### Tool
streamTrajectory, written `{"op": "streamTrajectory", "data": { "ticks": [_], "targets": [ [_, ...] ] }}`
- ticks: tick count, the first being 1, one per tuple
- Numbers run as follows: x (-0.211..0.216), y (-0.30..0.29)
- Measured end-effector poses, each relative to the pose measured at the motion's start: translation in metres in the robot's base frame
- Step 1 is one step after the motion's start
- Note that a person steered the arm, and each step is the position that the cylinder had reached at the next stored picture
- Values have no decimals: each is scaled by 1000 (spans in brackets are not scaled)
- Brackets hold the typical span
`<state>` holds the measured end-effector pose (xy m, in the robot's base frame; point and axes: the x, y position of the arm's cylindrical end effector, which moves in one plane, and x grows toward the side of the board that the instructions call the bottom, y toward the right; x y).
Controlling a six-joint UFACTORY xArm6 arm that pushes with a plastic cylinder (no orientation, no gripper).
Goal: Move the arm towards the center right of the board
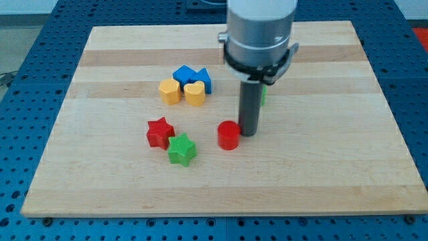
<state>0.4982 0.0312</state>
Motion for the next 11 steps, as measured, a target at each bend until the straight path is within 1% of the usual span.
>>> {"op": "streamTrajectory", "data": {
  "ticks": [2,3,4,5,6,7,8,9,10,11],
  "targets": [
    [54,-40],
    [70,-25],
    [79,31],
    [74,89],
    [42,136],
    [-6,159],
    [-53,159],
    [-101,143],
    [-135,115],
    [-137,86]
  ]
}}
